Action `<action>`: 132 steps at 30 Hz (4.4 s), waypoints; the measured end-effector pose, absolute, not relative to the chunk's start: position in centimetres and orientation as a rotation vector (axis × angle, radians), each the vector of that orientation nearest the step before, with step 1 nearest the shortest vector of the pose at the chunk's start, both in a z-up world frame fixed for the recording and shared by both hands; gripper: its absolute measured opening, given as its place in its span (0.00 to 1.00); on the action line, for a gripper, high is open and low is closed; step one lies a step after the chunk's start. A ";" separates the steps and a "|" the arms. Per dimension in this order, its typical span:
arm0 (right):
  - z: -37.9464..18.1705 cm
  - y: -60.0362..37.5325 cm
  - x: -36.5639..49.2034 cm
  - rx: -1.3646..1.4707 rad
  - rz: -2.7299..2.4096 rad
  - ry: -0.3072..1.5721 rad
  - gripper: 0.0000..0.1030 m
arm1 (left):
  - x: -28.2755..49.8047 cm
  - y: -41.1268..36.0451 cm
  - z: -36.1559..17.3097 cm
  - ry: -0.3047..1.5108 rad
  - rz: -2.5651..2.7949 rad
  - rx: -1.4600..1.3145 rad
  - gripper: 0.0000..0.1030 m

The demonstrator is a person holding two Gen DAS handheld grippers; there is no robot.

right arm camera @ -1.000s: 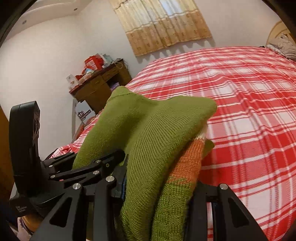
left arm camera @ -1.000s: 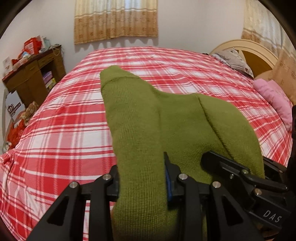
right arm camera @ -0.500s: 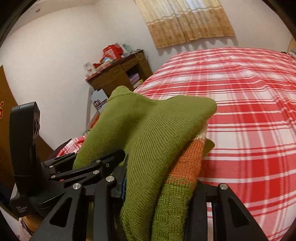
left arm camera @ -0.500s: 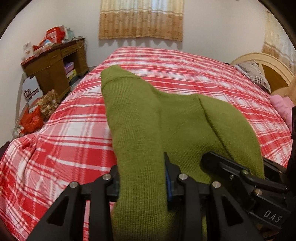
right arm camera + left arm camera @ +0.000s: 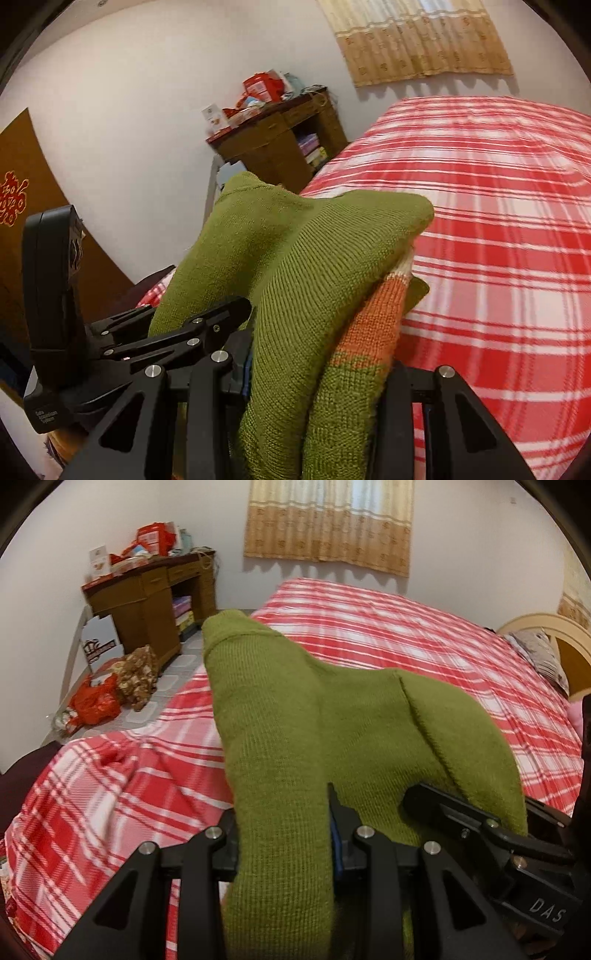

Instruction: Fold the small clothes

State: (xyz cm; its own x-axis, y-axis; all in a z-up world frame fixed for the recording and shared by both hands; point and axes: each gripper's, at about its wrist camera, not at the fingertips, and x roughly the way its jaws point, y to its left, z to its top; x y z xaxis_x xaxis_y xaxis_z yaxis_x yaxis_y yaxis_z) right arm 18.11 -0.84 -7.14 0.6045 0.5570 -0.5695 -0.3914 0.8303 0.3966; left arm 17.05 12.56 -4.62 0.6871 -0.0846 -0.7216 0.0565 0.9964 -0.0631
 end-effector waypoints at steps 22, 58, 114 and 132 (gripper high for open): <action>-11.2 10.2 27.0 0.251 0.685 0.742 0.37 | 23.9 22.1 -7.3 0.832 0.097 -0.046 0.33; -10.2 10.2 19.8 -0.045 0.582 0.685 0.15 | 23.9 23.4 -9.7 0.820 0.185 -0.044 0.65; 2.6 3.7 2.1 -0.040 0.255 0.326 0.76 | 2.9 15.7 3.2 0.463 0.317 0.085 1.00; 6.8 2.1 -2.3 0.038 0.232 0.182 0.86 | -1.8 15.0 7.5 0.257 0.349 0.076 1.00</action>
State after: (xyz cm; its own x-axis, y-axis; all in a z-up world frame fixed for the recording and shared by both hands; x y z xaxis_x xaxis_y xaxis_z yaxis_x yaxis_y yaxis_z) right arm -2.29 2.12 6.76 0.9568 0.2322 -0.1747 -0.2254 0.9725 0.0584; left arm -1.84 14.97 7.48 0.9075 0.3476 -0.2356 -0.3283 0.9372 0.1180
